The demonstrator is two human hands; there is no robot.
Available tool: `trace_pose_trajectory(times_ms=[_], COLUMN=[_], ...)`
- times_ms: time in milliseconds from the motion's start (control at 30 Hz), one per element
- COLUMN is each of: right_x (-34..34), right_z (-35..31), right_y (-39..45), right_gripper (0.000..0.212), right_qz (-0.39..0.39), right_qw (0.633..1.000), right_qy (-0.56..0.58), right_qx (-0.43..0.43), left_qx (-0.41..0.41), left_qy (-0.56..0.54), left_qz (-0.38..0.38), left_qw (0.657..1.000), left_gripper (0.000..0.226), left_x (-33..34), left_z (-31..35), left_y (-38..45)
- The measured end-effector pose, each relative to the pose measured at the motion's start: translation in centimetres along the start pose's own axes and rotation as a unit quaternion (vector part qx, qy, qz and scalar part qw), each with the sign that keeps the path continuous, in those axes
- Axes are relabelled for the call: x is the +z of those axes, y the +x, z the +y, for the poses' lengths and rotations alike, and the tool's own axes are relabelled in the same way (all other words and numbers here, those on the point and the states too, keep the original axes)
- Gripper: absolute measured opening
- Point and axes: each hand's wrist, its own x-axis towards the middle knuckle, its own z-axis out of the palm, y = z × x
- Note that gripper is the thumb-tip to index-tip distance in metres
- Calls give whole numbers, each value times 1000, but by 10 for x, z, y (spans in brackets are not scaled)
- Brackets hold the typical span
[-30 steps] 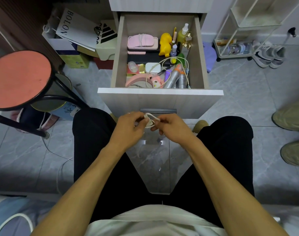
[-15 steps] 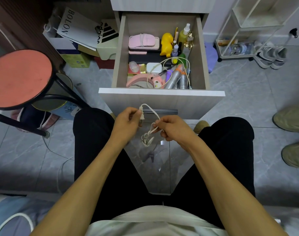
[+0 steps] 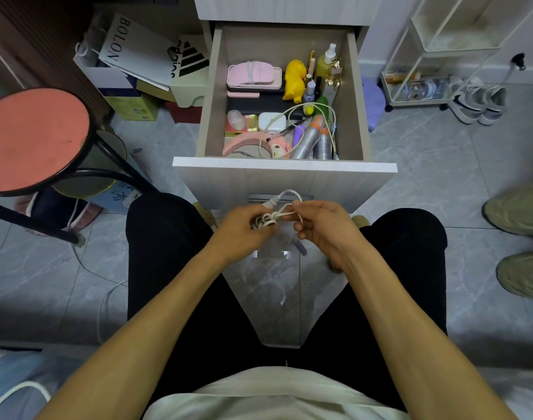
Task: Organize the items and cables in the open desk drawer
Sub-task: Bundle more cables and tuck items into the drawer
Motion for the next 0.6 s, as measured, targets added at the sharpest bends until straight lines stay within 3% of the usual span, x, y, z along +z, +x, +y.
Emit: trace_pose_trajectory(times_ms=[100,200,333,467,600], right_x=[-8,-12,-7,-5,-2], right_z=[-6,-8,3,5,11], right_y=[1,-2,0,6,18], right_gripper=[19,32,14,10,15], right_qz=[31,52,56,56,13], right_qw=[994,983,943,895,827], right_qy=[-100,-161,-281,-371,-455], right_qx=[-36,-68,-167,-244,-328], left_qx=[11,42,59,38,-12], left_qy=[-34,-6,13,-2,-64], left_qz=[67,98,140,119,42], left_qw=[997,994,988,992,997], left_gripper=[19,16,18,16,17], left_x=[1,1,-8,-17,-34], left_z=[-2,4,6,1,-4], left_y=[-1,-6,-11,-13,-9])
